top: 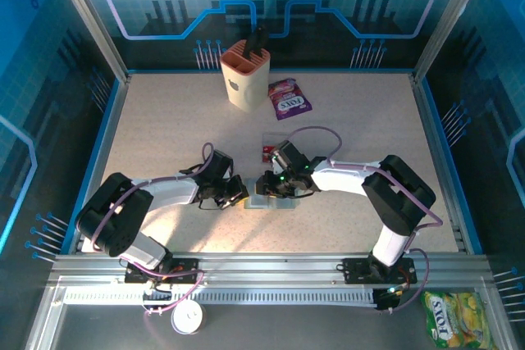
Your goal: Take the credit cards out of the card holder
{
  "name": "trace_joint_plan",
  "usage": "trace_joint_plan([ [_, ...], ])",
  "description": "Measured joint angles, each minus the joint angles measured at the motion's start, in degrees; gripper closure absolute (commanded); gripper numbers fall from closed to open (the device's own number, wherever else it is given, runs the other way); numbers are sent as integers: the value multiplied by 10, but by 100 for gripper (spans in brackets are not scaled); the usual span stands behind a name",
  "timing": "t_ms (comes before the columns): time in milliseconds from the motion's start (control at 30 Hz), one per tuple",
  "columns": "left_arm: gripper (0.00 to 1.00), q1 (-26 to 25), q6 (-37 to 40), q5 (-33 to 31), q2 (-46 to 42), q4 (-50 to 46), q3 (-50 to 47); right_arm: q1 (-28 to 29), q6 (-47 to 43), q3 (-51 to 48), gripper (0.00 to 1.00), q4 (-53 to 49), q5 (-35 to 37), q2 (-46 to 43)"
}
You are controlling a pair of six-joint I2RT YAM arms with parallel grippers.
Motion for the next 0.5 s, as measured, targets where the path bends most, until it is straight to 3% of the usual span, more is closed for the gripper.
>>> trace_joint_plan([
  [500, 92, 0, -1, 0, 0, 5, -3, 0, 1, 0, 67, 9, -9, 1],
])
